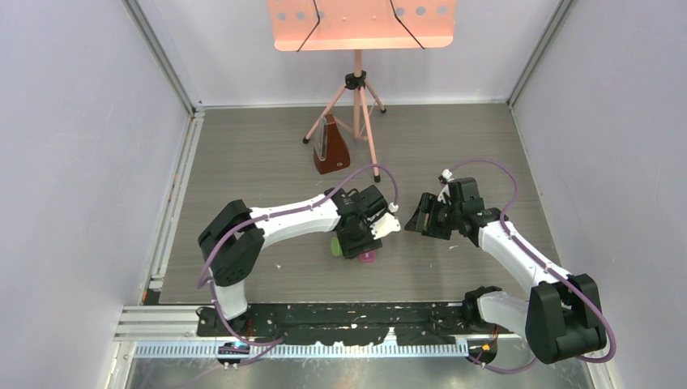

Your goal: Sort the pills into containers

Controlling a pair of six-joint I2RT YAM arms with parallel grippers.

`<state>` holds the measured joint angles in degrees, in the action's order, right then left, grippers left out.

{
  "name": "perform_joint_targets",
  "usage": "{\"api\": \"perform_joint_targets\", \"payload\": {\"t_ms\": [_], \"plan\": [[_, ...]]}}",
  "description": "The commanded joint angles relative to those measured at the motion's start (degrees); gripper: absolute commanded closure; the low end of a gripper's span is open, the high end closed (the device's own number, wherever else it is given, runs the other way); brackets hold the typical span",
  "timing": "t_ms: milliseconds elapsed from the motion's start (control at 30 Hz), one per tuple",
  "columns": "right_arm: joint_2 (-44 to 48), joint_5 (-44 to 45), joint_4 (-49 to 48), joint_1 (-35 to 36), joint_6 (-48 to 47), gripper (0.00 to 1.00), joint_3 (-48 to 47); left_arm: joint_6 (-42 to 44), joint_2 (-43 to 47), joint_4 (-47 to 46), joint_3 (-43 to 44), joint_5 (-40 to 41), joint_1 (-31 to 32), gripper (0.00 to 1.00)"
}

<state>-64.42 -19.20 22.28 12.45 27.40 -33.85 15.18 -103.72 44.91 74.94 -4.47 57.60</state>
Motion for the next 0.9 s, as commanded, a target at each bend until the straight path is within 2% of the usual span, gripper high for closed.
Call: {"api": "perform_joint_targets", "payload": {"t_ms": [0, 867], "plan": [[0.4, -0.4, -1.6, -0.4, 0.3, 0.36, 0.2, 0.1, -0.2, 1.5, 2.7, 0.4, 0.5, 1.00], [0.7, -0.9, -1.6, -0.8, 0.1, 0.36, 0.9, -0.4, -2.4, 5.2, 5.6, 2.8, 1.3, 1.00]]}}
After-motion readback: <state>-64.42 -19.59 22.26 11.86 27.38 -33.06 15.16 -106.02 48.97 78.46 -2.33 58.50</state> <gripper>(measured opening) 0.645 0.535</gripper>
